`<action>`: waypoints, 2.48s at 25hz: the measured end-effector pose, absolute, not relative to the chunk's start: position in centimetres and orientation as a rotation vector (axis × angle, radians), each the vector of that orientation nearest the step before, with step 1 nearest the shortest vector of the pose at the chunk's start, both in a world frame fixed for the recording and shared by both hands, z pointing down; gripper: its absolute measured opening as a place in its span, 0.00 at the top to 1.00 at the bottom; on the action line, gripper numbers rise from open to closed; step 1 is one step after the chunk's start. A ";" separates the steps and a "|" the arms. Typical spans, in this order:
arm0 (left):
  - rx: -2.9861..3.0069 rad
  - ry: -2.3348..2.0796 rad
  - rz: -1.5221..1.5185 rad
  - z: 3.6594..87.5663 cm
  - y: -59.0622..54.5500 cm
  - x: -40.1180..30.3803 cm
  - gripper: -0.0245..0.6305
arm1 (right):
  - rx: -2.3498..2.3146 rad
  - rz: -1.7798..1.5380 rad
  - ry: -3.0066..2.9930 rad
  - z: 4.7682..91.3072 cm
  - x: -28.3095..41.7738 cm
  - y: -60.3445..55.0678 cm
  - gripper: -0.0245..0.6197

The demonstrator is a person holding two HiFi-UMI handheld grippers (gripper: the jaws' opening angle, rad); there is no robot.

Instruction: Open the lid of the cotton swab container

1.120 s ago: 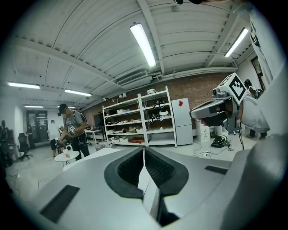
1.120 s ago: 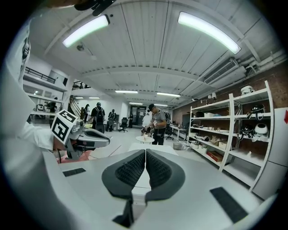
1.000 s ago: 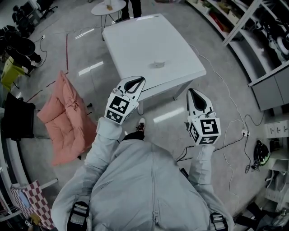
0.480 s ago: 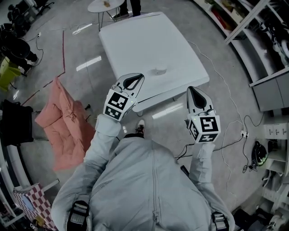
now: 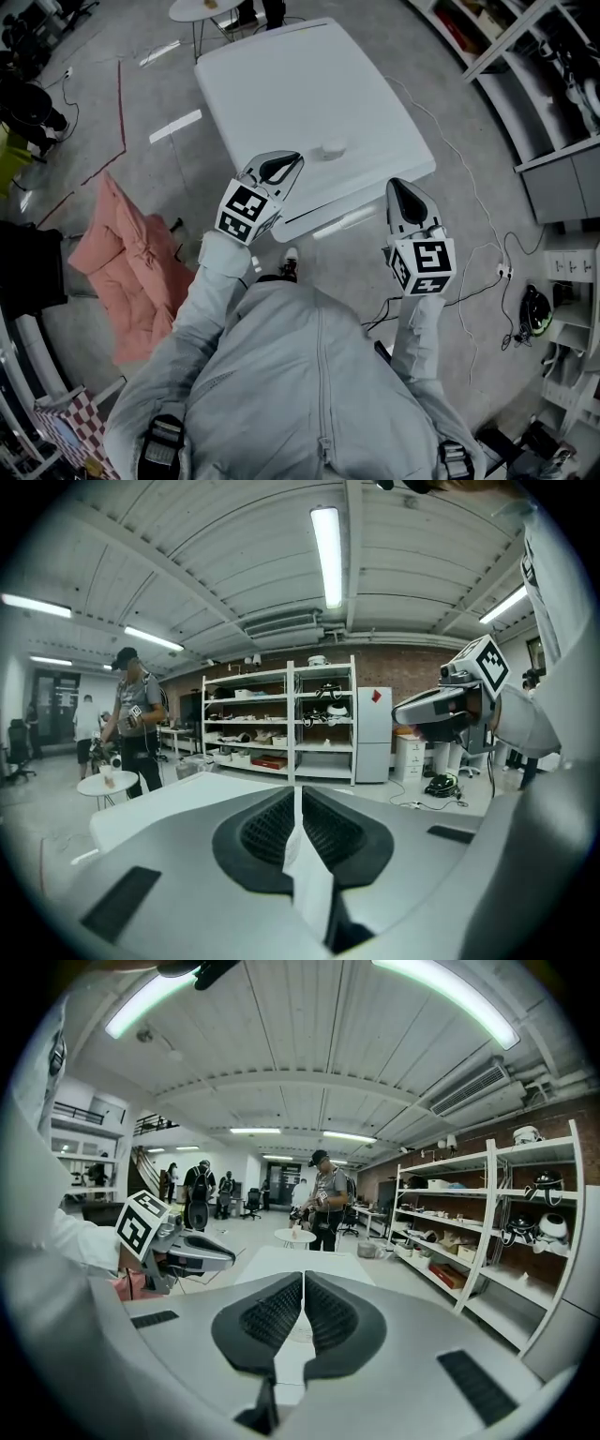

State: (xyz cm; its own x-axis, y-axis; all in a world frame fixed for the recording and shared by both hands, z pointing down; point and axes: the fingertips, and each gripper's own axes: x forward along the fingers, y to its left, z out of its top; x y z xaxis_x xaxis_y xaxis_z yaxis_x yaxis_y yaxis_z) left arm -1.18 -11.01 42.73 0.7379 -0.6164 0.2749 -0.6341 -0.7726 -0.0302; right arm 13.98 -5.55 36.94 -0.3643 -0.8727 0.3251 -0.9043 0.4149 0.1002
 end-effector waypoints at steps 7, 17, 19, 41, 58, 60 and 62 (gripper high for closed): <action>2.821 -0.781 0.437 47.5 -13.7 -1.2 0.76 | 1.566 0.156 -2.297 38.5 12.6 -7.7 0.91; 2.739 -0.619 0.493 53.1 -18.0 0.8 0.60 | 1.602 0.200 -2.225 40.1 13.1 -10.5 0.91; 2.716 -0.621 0.500 54.1 -19.0 1.0 0.58 | 1.607 0.211 -2.216 40.5 13.4 -11.1 0.91; 2.613 -0.516 0.838 65.7 -25.6 9.1 0.49 | 1.530 0.393 -2.228 46.3 21.7 -19.4 0.91; 2.589 -0.665 0.806 67.4 -26.7 10.4 0.50 | 1.504 0.434 -2.238 47.8 22.9 -19.2 0.91; 2.607 -0.666 0.810 67.4 -26.6 10.3 0.52 | 1.504 0.437 -2.239 48.0 22.6 -19.0 0.91; 2.622 -0.662 0.814 67.4 -26.6 10.1 0.56 | 1.502 0.437 -2.239 48.1 22.3 -18.8 0.91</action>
State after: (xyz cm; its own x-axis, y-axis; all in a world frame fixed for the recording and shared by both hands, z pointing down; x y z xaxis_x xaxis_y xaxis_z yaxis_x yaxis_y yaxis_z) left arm 10.13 -26.56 67.43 0.7308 -0.3344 0.5950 -0.5143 -0.8429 0.1580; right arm 22.31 -18.76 48.06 -0.3375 -0.8003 0.4957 -0.9280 0.3713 -0.0324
